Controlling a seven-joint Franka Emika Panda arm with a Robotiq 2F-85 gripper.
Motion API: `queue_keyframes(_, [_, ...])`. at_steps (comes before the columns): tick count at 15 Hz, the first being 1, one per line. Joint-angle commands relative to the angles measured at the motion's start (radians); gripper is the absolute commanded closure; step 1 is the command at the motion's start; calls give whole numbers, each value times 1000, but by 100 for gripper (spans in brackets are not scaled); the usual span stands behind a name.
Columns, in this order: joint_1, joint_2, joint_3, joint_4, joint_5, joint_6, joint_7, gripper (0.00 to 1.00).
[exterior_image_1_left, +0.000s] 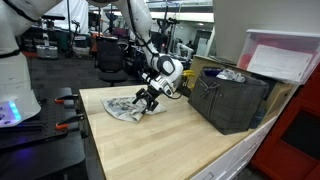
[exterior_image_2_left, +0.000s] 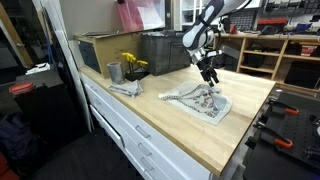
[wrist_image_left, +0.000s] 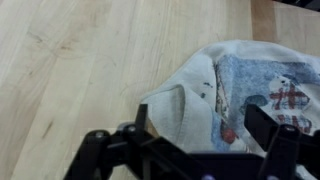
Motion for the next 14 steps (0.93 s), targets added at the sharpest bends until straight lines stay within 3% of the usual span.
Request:
queue_keyframes(1, [-29,10,26,15,50,-19,-35,9])
queue_keyframes(2, [-31,16,29,22,61,-25,-33,27])
queue_keyframes(11, [-37,5,26,22,87,-19,-28,96])
queue_keyframes(14, [-30,-53,17,-42,52,52,-43,100])
